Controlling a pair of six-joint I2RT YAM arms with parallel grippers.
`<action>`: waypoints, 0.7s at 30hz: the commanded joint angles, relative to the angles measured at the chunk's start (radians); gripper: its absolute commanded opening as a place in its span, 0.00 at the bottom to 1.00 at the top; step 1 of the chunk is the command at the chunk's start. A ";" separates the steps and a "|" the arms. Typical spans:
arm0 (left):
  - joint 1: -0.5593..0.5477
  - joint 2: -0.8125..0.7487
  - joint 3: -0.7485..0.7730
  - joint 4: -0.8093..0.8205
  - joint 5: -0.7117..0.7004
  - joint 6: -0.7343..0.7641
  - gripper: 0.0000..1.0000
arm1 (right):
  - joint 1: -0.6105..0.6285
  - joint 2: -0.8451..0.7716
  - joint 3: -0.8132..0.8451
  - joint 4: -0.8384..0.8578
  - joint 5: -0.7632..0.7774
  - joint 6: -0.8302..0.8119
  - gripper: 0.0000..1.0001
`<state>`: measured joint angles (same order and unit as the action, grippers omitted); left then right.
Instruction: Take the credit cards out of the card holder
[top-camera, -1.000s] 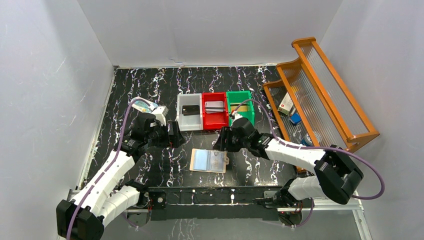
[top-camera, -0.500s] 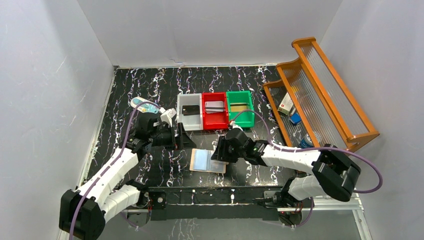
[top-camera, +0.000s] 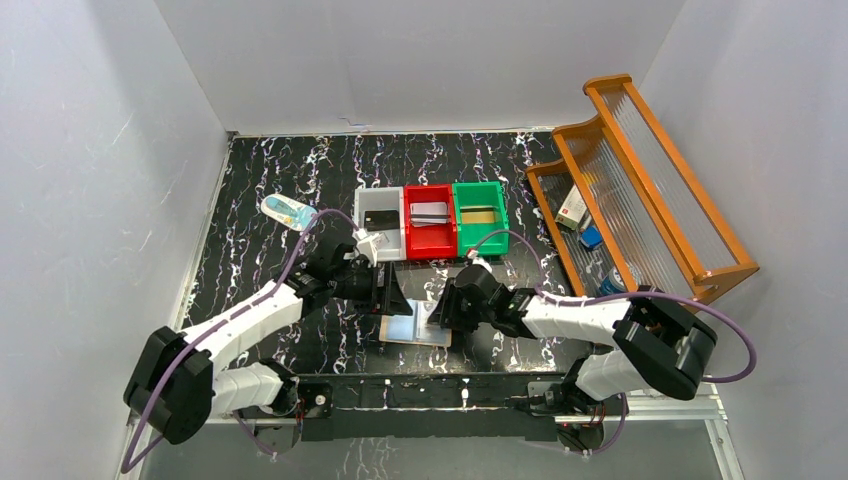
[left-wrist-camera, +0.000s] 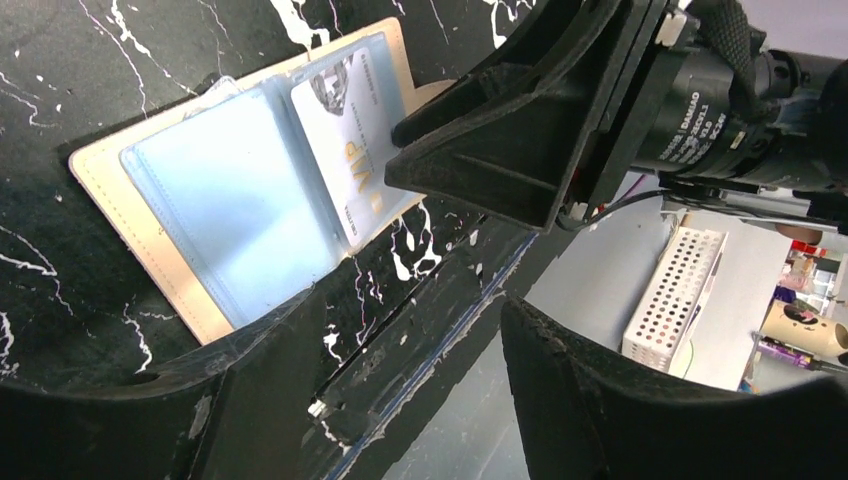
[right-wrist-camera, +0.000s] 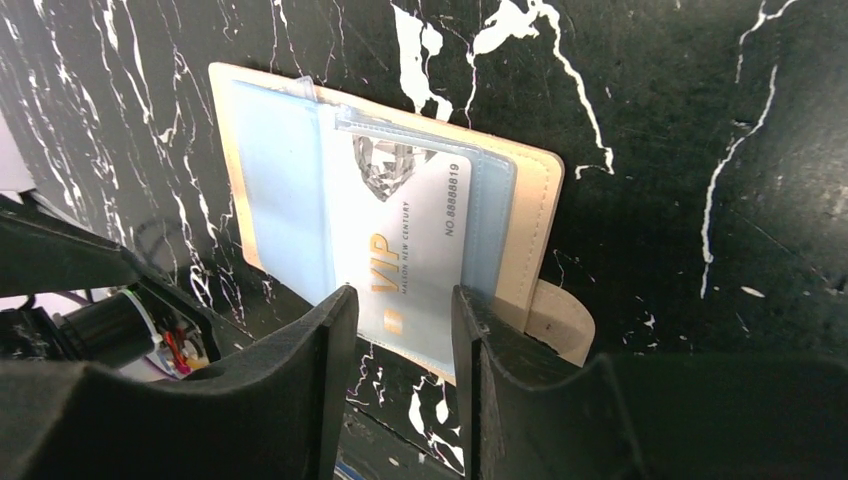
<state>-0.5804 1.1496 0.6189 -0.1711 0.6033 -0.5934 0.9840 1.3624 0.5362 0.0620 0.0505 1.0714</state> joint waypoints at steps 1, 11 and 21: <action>-0.023 0.031 -0.001 0.075 -0.025 -0.038 0.62 | 0.005 0.035 -0.057 0.022 0.037 0.037 0.47; -0.050 0.118 -0.066 0.204 -0.048 -0.102 0.51 | 0.004 0.013 -0.148 0.093 0.043 0.104 0.45; -0.075 0.195 -0.120 0.343 -0.047 -0.166 0.43 | 0.004 0.029 -0.153 0.103 0.032 0.114 0.45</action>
<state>-0.6445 1.3270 0.5201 0.0933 0.5533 -0.7280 0.9840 1.3560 0.4221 0.2687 0.0536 1.1938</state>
